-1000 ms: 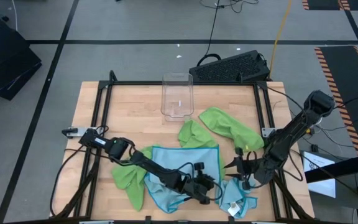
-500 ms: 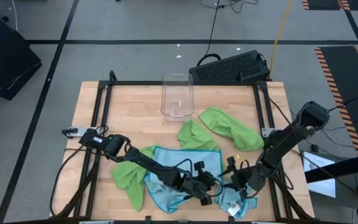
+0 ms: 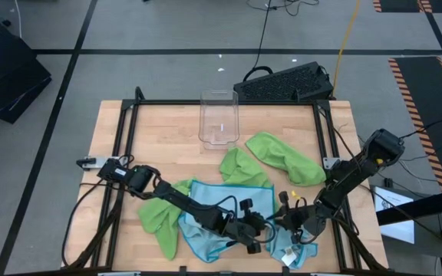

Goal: Fold microfiber towels
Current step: Fold the top left blue towel

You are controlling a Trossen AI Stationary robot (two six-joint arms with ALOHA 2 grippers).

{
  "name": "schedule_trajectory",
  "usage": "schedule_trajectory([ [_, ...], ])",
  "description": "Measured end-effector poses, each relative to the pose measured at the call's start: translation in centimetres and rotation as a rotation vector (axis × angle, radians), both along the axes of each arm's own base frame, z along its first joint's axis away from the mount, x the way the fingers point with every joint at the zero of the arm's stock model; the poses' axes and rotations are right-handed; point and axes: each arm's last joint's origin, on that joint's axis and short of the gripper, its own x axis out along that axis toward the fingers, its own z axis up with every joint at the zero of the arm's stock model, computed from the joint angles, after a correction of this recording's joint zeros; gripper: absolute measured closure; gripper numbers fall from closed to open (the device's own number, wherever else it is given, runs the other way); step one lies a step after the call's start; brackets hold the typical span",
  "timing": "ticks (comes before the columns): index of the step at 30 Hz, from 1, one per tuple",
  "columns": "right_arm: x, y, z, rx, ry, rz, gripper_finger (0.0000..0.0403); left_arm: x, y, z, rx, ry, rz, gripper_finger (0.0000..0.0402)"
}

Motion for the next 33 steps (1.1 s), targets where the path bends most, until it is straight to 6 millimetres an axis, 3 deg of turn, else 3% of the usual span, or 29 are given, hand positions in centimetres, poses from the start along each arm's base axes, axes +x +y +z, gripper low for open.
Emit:
schedule_trajectory([
  [3,0.0,0.0,0.0,0.003,0.001,0.0,0.0396,-0.2,-0.3,0.0,0.04,-0.005,0.003,0.0315],
  [11,0.5,-0.4,0.0,0.08,0.006,-0.068,0.0394,-1.1,-2.6,0.8,0.242,-0.093,0.048,0.0161],
  [16,0.9,-0.7,0.2,0.128,-0.009,-0.101,0.0398,-1.3,-3.5,1.3,0.352,-0.157,0.063,0.0098],
  [20,1.2,-0.9,0.3,0.176,-0.011,-0.134,0.0397,-1.0,-2.8,1.2,0.348,-0.15,0.105,0.0085],
  [33,2.0,-1.6,0.4,0.3,0.003,-0.191,0.0397,0.0,-0.9,0.8,0.219,-0.123,0.083,0.0128],
])
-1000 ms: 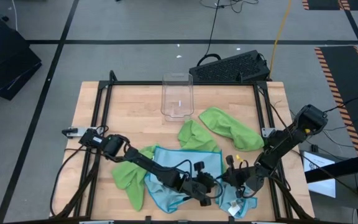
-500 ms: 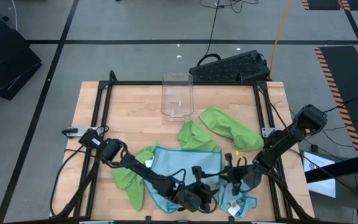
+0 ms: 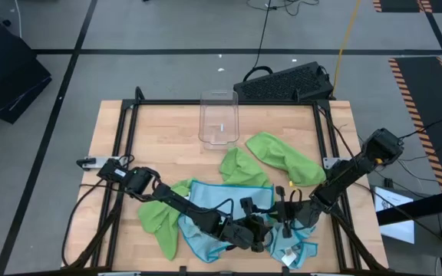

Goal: Fold microfiber towels
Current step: Fold the top left blue towel

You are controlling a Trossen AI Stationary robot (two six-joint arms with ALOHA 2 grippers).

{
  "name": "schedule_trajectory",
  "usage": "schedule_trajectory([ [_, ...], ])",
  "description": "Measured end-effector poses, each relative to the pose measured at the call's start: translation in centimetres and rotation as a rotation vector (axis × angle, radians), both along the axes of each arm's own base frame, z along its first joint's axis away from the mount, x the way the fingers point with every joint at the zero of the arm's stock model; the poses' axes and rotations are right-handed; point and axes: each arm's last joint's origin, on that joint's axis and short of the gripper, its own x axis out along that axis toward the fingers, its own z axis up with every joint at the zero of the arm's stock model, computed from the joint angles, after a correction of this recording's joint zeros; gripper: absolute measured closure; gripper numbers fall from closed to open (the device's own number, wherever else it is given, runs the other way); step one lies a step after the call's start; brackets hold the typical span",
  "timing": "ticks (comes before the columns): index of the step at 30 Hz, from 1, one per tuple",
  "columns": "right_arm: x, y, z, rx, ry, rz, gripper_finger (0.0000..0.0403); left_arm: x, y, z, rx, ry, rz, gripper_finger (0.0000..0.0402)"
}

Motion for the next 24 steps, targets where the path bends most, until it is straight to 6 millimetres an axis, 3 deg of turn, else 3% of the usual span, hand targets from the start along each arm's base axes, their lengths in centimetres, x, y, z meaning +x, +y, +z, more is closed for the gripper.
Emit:
schedule_trajectory([
  [5,0.0,0.0,0.0,0.0,0.0,0.0,0.0397,-0.6,0.0,-0.8,-0.004,0.063,0.055,0.0146],
  [15,0.2,-0.2,0.1,0.038,-0.003,-0.027,0.0397,-0.3,0.3,-0.5,-0.004,0.027,0.075,0.0189],
  [24,0.3,-0.4,0.1,0.06,-0.001,-0.048,0.0397,-0.1,1.2,-0.7,0.016,0.04,0.129,0.0173],
])
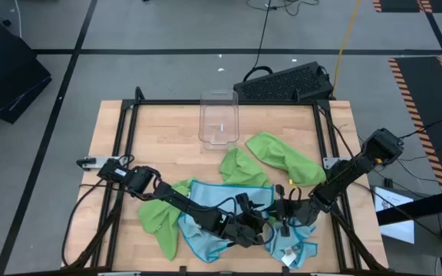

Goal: Fold microfiber towels
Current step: Fold the top left blue towel

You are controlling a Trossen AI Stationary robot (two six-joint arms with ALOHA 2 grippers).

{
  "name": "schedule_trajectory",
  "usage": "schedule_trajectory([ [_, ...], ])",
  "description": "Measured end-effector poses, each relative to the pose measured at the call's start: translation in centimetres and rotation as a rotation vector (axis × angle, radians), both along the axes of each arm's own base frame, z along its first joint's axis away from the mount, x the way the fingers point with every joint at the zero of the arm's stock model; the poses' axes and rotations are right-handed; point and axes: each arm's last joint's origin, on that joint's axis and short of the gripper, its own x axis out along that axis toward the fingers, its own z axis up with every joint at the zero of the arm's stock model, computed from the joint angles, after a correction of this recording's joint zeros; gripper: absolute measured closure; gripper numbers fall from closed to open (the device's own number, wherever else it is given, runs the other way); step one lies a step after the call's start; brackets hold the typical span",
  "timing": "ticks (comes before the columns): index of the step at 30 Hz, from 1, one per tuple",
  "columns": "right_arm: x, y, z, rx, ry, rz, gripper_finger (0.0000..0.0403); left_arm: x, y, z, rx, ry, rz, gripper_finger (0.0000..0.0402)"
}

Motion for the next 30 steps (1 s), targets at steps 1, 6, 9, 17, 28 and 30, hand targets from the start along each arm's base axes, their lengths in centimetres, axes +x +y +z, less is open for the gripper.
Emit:
schedule_trajectory([
  [1,0.0,0.0,0.0,0.003,0.001,-0.002,0.0397,0.0,0.0,0.0,0.016,0.005,-0.002,0.0176],
  [6,0.0,0.0,0.0,0.007,0.002,-0.004,0.0397,-0.2,-0.4,0.0,0.066,0.016,-0.017,0.0232],
  [9,0.0,0.0,0.0,0.007,0.002,-0.003,0.0397,-0.4,-1.1,0.2,0.091,0.001,-0.024,0.0293],
  [17,-0.3,0.4,-0.1,-0.071,0.007,0.08,0.0389,-1.1,-2.7,0.4,0.103,-0.023,-0.038,0.039],
  [28,-1.2,0.9,-0.5,-0.213,0.033,0.151,0.0265,-1.9,-4.5,2.3,0.091,-0.105,-0.051,0.0397],
  [30,-1.2,0.8,-0.5,-0.241,0.02,0.127,0.025,-2.0,-4.5,2.5,0.092,-0.105,-0.057,0.0397],
])
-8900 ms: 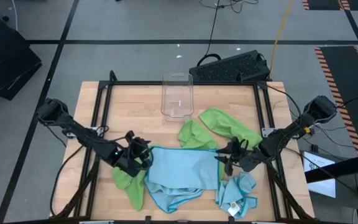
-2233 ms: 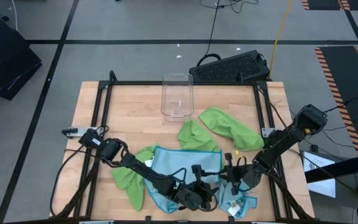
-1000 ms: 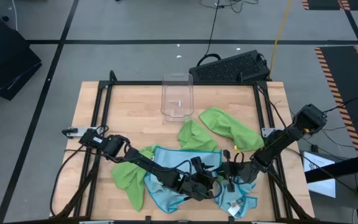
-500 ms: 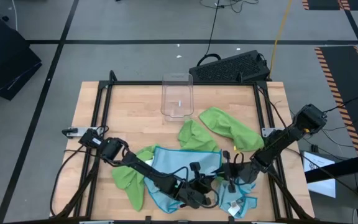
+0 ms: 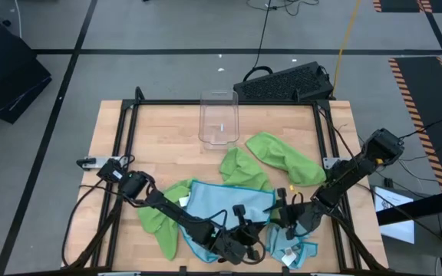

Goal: Fold microfiber towels
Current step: Fold the top left blue towel

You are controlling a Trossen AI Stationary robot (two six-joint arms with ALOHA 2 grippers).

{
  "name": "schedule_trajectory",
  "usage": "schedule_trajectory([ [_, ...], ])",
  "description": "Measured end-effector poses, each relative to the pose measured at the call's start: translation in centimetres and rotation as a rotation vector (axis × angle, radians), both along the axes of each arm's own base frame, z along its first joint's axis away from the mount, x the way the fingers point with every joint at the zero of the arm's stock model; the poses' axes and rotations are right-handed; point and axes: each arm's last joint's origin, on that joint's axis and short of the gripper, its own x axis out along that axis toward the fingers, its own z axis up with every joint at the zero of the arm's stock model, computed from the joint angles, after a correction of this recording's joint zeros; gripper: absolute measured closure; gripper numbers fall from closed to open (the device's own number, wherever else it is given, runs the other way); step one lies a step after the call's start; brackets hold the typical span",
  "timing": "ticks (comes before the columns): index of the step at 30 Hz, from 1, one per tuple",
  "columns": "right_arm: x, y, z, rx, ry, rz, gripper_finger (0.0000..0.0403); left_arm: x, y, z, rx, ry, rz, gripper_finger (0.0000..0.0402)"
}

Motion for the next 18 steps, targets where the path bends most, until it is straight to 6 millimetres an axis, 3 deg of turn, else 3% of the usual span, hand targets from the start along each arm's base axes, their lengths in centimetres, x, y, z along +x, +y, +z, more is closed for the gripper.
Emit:
schedule_trajectory([
  [18,-0.9,-0.4,-0.9,-0.308,0.056,0.065,0.0238,-0.6,-1.3,0.1,0.009,0.031,-0.113,0.0395],
])
